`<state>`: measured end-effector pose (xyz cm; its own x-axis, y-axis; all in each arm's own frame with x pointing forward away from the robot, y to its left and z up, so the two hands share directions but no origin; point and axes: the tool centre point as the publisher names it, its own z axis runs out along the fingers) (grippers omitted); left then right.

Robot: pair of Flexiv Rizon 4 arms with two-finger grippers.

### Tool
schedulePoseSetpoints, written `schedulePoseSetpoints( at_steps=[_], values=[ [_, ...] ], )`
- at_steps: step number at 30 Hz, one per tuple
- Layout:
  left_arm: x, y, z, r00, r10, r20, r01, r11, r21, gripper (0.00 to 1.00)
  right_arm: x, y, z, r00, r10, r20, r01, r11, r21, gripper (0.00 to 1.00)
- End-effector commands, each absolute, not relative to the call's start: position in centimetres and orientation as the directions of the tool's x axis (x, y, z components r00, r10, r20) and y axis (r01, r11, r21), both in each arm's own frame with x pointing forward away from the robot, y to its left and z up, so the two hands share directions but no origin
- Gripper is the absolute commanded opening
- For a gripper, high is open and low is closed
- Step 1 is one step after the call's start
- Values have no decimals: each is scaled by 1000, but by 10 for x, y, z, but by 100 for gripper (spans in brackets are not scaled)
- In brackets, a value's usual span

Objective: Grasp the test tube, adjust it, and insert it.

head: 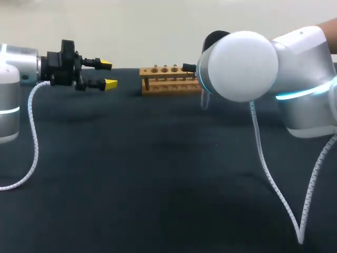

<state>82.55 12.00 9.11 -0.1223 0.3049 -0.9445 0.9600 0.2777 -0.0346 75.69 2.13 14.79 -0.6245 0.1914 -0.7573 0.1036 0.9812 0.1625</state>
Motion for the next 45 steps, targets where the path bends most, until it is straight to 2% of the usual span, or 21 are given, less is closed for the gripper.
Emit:
schedulePoseSetpoints(
  at_steps=[1,18,30,45],
  values=[
    [824,121,90,-117,302,-946,959,281,-30,100,756,21,148,-620,192,-761,103,981,165,0],
    [824,121,90,-117,302,-946,959,281,-30,100,756,21,148,-620,192,-761,103,981,165,0],
    [824,121,90,-117,302,-946,959,281,-30,100,785,48,113,-625,99,-775,66,995,74,0],
    [824,121,90,-117,302,-946,959,281,-30,100,811,66,86,-675,50,-736,7,998,62,0]
  ],
)
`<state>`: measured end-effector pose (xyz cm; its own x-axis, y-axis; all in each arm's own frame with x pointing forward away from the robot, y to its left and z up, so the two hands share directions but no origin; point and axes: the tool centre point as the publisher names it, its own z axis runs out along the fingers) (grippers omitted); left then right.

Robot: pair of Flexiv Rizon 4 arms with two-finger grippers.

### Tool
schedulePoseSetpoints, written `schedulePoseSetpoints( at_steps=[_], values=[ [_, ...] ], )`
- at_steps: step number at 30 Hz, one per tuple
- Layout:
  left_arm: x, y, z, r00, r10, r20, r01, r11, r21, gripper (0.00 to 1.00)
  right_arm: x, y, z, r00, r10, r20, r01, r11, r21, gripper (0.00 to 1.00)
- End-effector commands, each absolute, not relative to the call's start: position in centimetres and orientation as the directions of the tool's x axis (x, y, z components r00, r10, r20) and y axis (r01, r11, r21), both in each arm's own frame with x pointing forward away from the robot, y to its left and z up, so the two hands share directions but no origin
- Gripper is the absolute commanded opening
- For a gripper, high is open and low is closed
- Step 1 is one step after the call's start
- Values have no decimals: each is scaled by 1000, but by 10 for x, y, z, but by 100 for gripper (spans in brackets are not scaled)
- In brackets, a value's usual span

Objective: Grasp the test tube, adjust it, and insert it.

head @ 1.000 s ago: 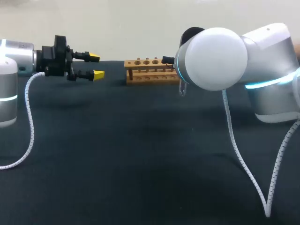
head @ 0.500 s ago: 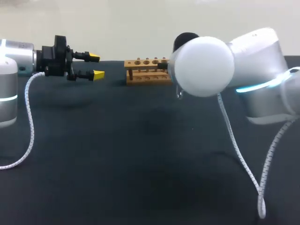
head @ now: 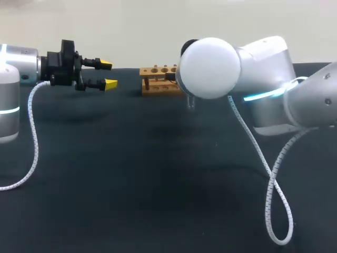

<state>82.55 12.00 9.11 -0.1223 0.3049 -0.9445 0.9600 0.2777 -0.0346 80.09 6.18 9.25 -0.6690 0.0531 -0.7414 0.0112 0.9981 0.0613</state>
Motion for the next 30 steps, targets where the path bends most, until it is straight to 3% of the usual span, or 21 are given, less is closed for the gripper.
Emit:
schedulePoseSetpoints(
  at_steps=[1,30],
  values=[
    [824,121,90,-117,302,-946,959,281,-30,100,812,66,84,-679,46,-732,3,998,59,0],
    [824,121,90,-117,302,-946,959,281,-30,100,835,66,55,-741,20,-671,-3,999,33,0]
  ],
)
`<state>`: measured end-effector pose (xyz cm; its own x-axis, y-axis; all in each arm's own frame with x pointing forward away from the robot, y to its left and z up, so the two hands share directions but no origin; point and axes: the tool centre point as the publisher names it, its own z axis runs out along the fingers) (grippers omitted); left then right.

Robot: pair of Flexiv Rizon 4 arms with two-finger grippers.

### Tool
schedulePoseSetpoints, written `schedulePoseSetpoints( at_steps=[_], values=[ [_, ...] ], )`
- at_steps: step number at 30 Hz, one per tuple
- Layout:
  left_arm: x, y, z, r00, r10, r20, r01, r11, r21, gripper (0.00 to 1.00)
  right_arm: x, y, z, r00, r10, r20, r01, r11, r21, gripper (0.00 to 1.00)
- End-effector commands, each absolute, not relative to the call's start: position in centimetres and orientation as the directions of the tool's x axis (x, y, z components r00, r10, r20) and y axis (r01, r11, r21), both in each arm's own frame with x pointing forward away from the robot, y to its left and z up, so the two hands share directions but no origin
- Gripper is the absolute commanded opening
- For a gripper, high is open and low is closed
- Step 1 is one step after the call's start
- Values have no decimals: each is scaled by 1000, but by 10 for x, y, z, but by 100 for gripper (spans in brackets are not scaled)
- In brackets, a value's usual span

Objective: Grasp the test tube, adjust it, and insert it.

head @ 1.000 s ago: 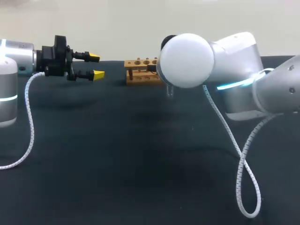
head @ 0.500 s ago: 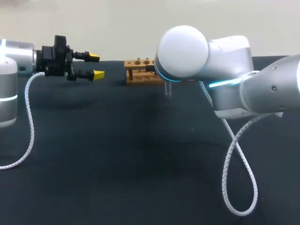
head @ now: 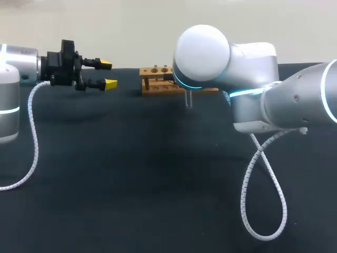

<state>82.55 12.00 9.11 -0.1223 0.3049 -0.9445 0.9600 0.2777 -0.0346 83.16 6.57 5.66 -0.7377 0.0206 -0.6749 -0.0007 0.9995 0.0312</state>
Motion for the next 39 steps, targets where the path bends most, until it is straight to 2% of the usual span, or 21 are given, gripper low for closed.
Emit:
schedulePoseSetpoints(
  at_steps=[1,39],
  values=[
    [824,121,90,-117,302,-946,959,281,-30,100,835,66,54,-742,19,-670,-3,999,33,0],
    [824,121,90,-117,302,-946,959,281,-30,100,831,67,33,-835,74,-546,9,993,121,0]
  ],
)
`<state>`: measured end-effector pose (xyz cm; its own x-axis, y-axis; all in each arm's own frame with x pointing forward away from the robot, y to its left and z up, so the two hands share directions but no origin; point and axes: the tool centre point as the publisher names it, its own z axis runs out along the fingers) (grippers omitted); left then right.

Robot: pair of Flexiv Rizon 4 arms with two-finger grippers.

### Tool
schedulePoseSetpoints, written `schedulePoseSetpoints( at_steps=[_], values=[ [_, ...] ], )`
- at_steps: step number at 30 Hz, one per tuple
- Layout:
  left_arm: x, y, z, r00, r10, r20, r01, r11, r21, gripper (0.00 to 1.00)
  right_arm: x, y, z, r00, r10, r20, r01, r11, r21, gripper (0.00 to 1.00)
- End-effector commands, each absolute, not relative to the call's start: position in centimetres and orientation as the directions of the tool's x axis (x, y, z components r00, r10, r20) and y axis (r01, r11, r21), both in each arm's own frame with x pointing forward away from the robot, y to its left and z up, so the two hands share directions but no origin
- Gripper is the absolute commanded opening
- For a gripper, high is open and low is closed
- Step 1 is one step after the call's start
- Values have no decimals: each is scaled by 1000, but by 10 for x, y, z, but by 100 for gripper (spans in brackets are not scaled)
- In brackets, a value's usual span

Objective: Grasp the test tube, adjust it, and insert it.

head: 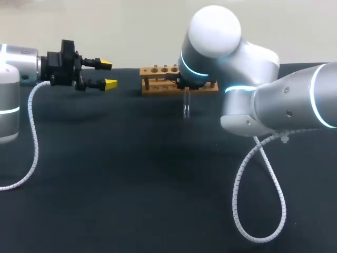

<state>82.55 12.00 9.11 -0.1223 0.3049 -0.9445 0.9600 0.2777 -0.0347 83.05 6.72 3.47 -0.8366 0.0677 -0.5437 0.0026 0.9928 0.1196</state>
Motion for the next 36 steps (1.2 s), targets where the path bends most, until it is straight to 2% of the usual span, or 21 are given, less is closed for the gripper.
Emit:
schedulePoseSetpoints(
  at_steps=[1,36],
  values=[
    [824,121,90,-117,302,-946,959,281,-30,100,830,66,34,-833,79,-547,14,992,122,0],
    [824,121,90,-117,302,-946,959,281,-30,100,773,44,131,-603,200,-773,108,980,169,0]
  ],
)
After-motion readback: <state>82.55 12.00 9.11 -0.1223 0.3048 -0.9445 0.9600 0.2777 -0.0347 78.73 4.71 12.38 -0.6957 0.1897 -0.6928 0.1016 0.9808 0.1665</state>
